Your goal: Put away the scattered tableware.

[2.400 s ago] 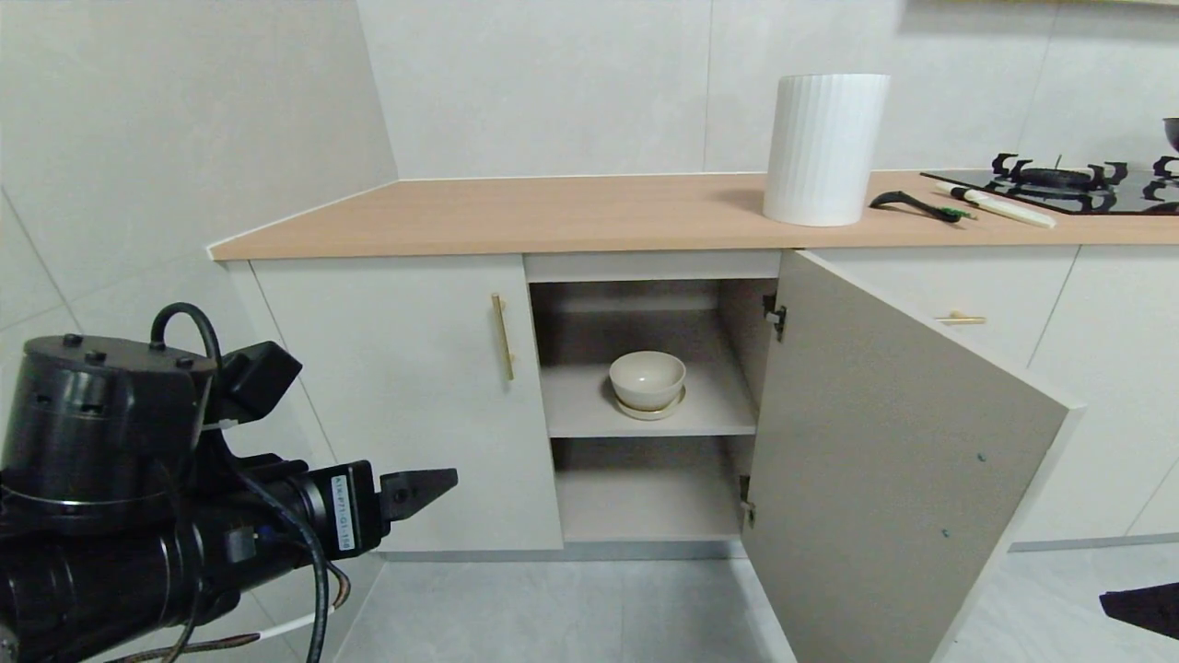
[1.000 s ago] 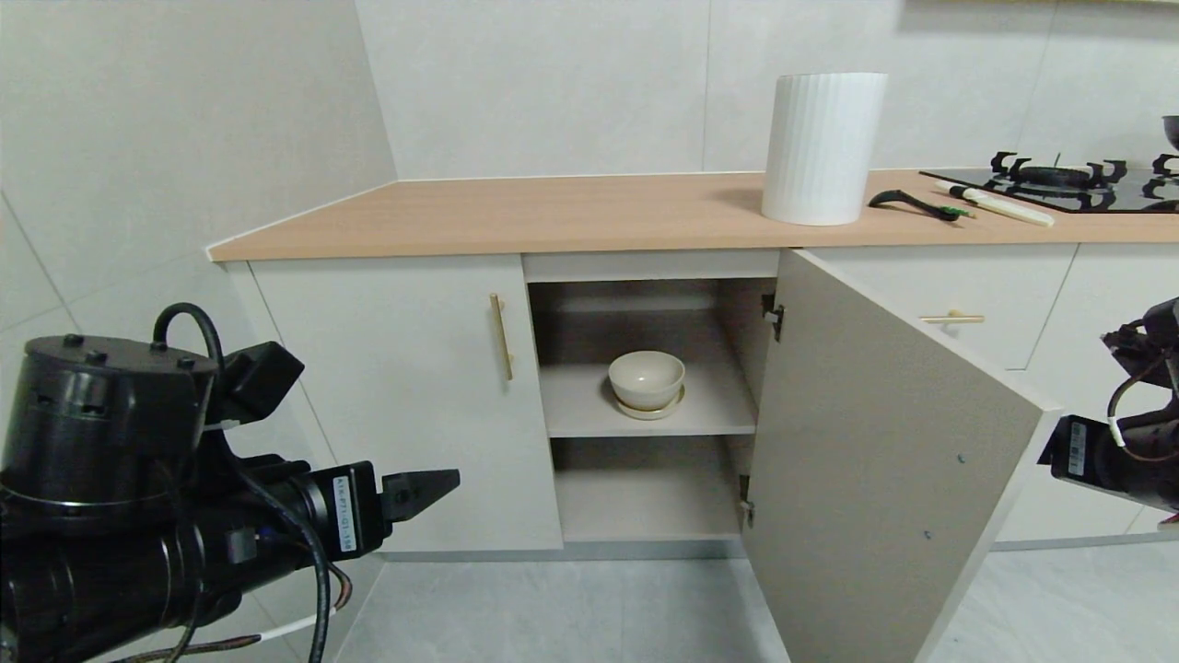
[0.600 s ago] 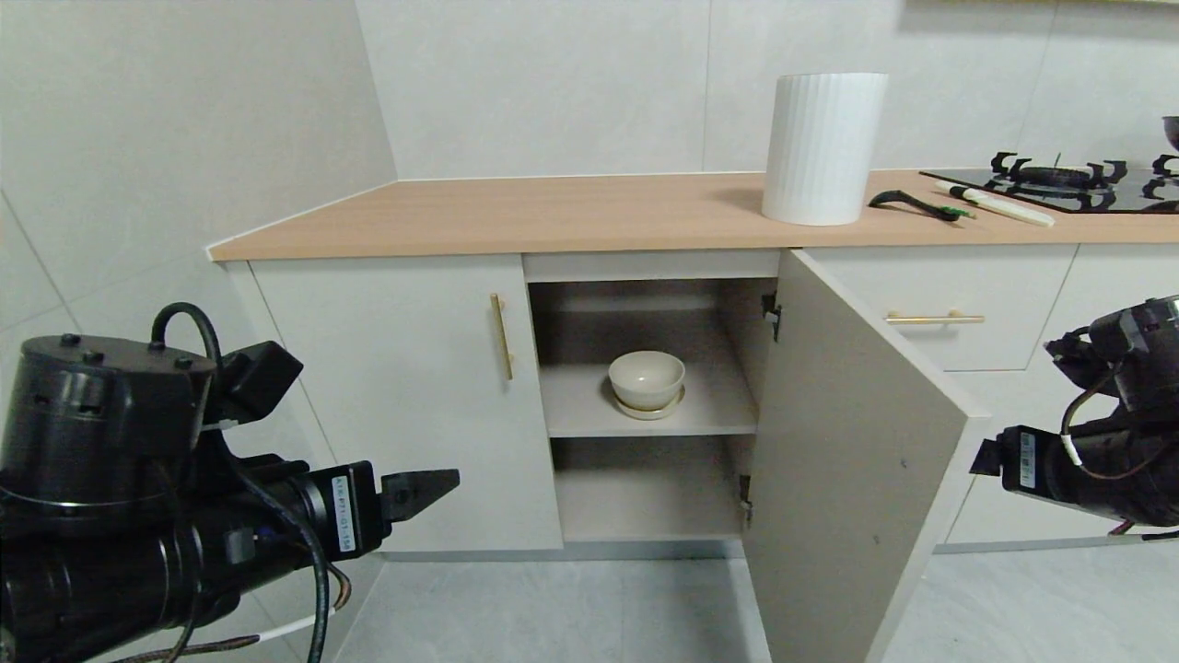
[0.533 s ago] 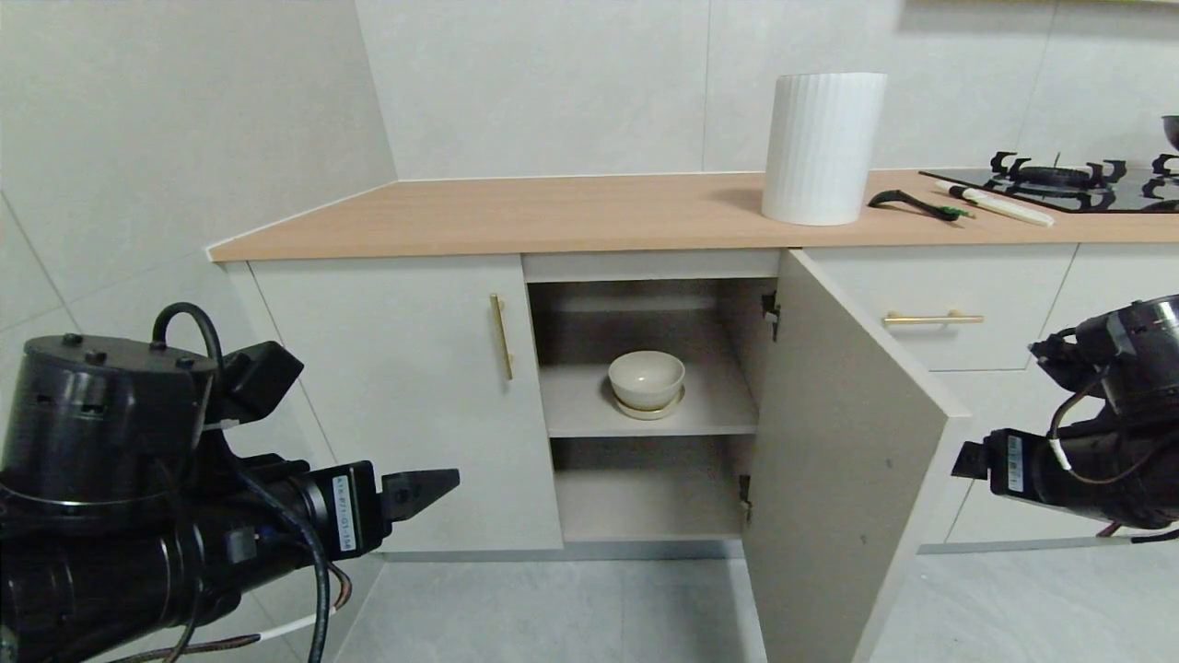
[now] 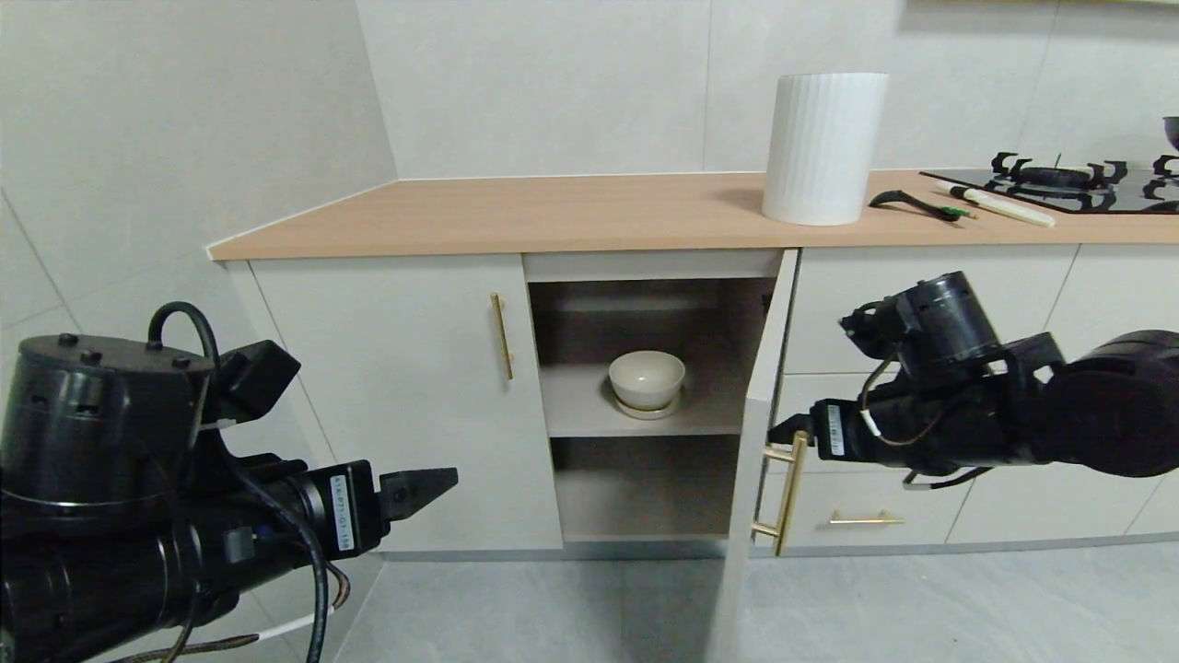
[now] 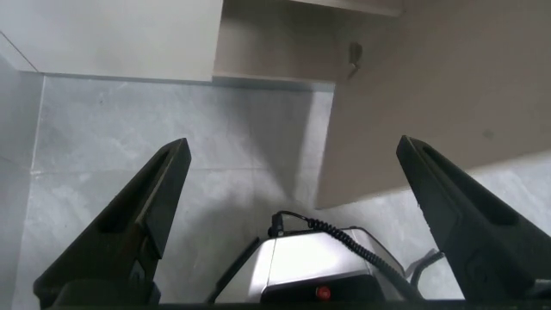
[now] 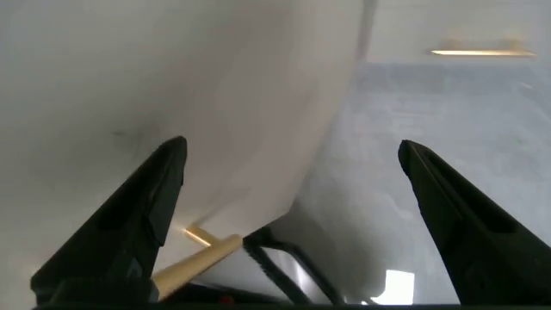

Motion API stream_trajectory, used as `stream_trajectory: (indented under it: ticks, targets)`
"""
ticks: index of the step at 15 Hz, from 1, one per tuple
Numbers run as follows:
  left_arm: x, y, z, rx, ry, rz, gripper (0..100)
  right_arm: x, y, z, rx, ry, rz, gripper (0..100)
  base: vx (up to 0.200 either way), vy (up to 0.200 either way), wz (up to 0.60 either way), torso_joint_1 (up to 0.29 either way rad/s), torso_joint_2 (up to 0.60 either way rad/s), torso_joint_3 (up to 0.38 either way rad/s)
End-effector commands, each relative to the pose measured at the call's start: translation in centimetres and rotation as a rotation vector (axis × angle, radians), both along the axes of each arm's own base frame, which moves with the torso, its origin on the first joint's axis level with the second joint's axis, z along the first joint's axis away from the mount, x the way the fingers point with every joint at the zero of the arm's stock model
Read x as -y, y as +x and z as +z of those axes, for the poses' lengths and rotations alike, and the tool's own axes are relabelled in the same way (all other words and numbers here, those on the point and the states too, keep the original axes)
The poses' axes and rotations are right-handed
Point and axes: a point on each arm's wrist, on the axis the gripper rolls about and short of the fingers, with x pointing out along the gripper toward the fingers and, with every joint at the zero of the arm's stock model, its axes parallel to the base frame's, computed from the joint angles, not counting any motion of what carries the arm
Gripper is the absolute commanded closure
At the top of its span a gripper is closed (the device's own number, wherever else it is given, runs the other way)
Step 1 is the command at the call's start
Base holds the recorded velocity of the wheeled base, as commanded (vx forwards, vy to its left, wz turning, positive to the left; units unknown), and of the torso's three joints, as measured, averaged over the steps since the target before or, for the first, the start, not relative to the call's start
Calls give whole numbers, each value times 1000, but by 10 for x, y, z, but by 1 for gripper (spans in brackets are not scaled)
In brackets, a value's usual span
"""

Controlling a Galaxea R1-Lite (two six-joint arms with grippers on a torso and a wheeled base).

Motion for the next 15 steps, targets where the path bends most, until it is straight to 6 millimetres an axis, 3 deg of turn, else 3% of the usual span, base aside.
stream_trajectory:
  ticks: [1,8,15]
  targets:
    - [0,0,1,5,-2,2,0,-27,27,-34,-26,-6,33,0,0,0,0,0,0,0]
    - [1,2,-2,0,25,27,0,-59,61,-75,41,181,-37,0,0,0,0,0,0,0]
    - [1,2,-2,2,26,26,0,-67,75,-82,34,245,-94,0,0,0,0,0,0,0]
